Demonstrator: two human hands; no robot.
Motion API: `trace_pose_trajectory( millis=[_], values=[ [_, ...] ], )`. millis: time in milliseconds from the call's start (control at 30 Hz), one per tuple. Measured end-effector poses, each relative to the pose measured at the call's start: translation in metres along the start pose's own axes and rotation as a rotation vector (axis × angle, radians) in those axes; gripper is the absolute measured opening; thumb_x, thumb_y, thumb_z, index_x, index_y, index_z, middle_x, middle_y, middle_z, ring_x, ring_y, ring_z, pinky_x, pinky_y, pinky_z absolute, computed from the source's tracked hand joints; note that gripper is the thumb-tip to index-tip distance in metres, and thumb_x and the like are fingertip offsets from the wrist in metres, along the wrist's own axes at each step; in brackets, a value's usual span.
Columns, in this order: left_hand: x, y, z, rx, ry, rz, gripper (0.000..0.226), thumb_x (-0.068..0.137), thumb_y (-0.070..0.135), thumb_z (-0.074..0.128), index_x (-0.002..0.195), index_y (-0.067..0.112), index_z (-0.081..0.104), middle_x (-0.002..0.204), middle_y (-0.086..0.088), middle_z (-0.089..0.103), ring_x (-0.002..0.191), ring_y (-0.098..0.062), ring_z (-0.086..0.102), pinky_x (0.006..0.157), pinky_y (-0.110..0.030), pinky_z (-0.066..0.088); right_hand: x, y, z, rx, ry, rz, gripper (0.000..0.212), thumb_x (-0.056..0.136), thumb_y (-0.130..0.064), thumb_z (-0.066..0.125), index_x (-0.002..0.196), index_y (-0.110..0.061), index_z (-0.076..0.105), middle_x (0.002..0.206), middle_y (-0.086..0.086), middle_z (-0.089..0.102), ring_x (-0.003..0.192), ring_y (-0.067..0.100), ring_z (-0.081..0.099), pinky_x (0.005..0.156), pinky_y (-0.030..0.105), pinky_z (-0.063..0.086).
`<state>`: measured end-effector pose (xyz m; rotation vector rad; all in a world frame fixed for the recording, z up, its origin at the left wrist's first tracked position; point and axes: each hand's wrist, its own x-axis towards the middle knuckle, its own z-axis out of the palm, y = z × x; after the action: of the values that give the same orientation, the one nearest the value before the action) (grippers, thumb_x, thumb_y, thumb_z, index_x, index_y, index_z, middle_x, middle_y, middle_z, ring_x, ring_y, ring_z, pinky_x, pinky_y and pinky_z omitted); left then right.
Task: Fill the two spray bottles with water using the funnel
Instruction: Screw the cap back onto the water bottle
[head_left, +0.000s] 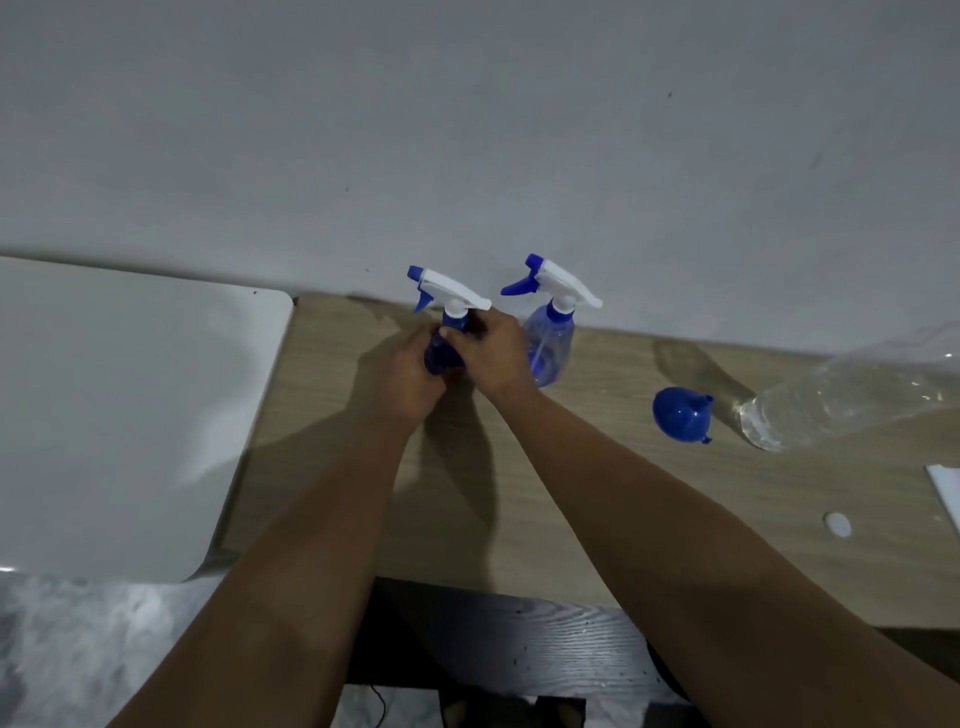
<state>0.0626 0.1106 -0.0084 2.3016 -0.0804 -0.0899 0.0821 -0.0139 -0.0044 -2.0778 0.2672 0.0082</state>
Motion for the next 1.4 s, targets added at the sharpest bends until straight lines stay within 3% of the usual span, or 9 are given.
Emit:
trace_pose_trajectory(
  millis=[267,433,533,600,667,833,1067,1167,1400],
  values=[
    [-0.049,0.017,-0.005,0.139,0.040,-0.064,0.039,0.079,0.015,0.076,0.117,0.008,0.067,0.113,-0.014,0.065,0.105,-0.032,0.060,0.082,-0.025,0.036,-0.054,0.005,-0.045,-0.037,-0.056,0.040,0.030,0.095,-0.023,0.073,0.124,-0.013,0.071,0.116,0.005,0.075,0.104,0.019,0.068,0.090,0.029,0.054],
    [-0.103,0.041,0.042,0.116,-0.051,0.019,0.022,0.081,0.025,0.077,0.092,0.007,0.071,0.091,-0.010,0.066,0.081,-0.022,0.059,0.072,-0.021,0.038,-0.104,0.056,-0.107,-0.087,0.049,0.116,0.008,0.091,-0.025,0.072,0.095,-0.019,0.076,0.088,-0.001,0.078,0.083,0.017,0.072,0.082,0.034,0.059],
    [-0.114,0.077,0.084,0.057,-0.196,0.092,0.023,0.085,0.023,0.077,0.101,0.008,0.071,0.102,-0.004,0.065,0.075,-0.009,0.053,0.065,-0.005,0.033,-0.125,0.094,-0.160,-0.132,0.096,0.174,0.007,0.092,-0.021,0.073,0.097,-0.018,0.077,0.089,-0.003,0.078,0.084,0.015,0.073,0.085,0.036,0.060],
    [-0.112,0.104,0.115,0.022,-0.264,0.137,0.027,0.084,0.028,0.077,0.106,0.014,0.070,0.105,0.003,0.064,0.080,-0.008,0.059,0.069,-0.004,0.038,-0.138,0.117,-0.199,-0.160,0.167,0.216,0.008,0.092,-0.021,0.074,0.098,-0.018,0.078,0.091,-0.001,0.079,0.084,0.015,0.073,0.085,0.034,0.059],
    [-0.106,0.137,0.145,-0.015,-0.287,0.170,0.036,0.080,0.038,0.076,0.111,0.022,0.067,0.106,0.010,0.061,0.089,-0.009,0.064,0.079,-0.024,0.053,-0.148,0.144,-0.241,-0.201,0.233,0.267,0.009,0.091,-0.023,0.074,0.097,-0.019,0.078,0.092,0.000,0.080,0.084,0.016,0.073,0.082,0.031,0.058],
    [-0.084,0.231,0.197,-0.072,-0.293,0.194,0.078,0.069,0.056,0.078,0.137,0.032,0.049,0.134,0.010,0.054,0.118,-0.013,0.058,0.095,-0.035,0.051,-0.161,0.200,-0.333,-0.304,0.285,0.418,0.027,0.092,-0.032,0.071,0.116,-0.021,0.075,0.117,0.001,0.075,0.108,0.023,0.071,0.093,0.037,0.057],
    [-0.066,0.322,0.244,-0.189,-0.269,0.121,0.129,0.053,0.066,0.086,0.153,0.049,0.006,0.160,0.012,0.025,0.142,-0.018,0.037,0.102,-0.047,0.048,-0.162,0.259,-0.407,-0.593,0.024,0.608,0.063,0.099,-0.030,0.061,0.156,-0.026,0.036,0.148,0.014,0.039,0.136,0.038,0.044,0.103,0.046,0.049],
    [-0.063,0.337,0.258,-0.215,-0.236,0.109,0.129,0.055,0.060,0.090,0.155,0.042,0.010,0.161,0.010,0.026,0.145,-0.012,0.033,0.108,-0.031,0.036,-0.162,0.279,-0.414,-0.612,-0.059,0.566,0.057,0.099,-0.028,0.059,0.153,-0.028,0.041,0.145,0.012,0.039,0.134,0.036,0.046,0.102,0.045,0.051],
    [-0.062,0.349,0.272,-0.281,-0.201,0.057,0.123,0.047,0.063,0.089,0.149,0.041,0.024,0.145,0.013,0.047,0.131,-0.012,0.048,0.108,-0.044,0.045,-0.161,0.296,-0.414,-0.620,-0.081,0.376,0.031,0.099,-0.021,0.056,0.128,-0.019,0.067,0.128,0.007,0.056,0.111,0.031,0.065,0.094,0.039,0.054]
  ],
)
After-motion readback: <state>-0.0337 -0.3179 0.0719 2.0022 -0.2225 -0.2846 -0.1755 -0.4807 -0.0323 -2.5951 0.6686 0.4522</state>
